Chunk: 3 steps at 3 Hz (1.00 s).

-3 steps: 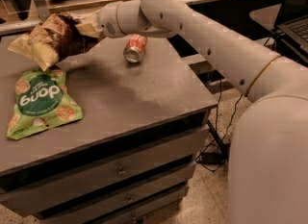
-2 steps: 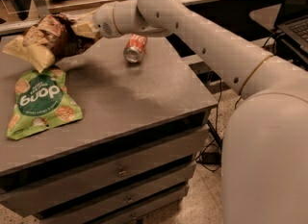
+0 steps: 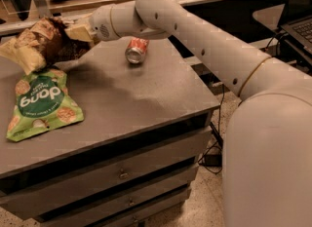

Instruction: Move brown chip bag near green jalapeno chip bag

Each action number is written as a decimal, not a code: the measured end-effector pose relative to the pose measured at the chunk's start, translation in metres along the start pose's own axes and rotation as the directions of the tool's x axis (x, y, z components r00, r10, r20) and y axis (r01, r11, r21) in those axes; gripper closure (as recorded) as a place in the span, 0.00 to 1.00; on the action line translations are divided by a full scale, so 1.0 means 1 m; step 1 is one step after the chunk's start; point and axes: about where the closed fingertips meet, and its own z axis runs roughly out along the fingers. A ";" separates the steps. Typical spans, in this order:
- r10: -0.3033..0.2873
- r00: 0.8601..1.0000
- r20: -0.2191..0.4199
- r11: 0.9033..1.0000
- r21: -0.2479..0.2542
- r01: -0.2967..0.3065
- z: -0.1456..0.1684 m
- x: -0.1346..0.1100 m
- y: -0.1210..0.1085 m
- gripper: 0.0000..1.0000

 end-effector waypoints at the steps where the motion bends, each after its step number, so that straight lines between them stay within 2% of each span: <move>1: 0.008 1.000 0.003 1.000 -0.011 -0.008 0.002 0.000 0.006 0.06; 2: 0.013 1.000 0.008 1.000 -0.015 -0.013 0.001 0.000 0.010 0.00; 3: 0.013 1.000 0.008 1.000 -0.015 -0.013 0.001 0.000 0.010 0.00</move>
Offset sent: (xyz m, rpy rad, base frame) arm -0.0118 -0.0010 -0.0003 0.0181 0.0174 0.0053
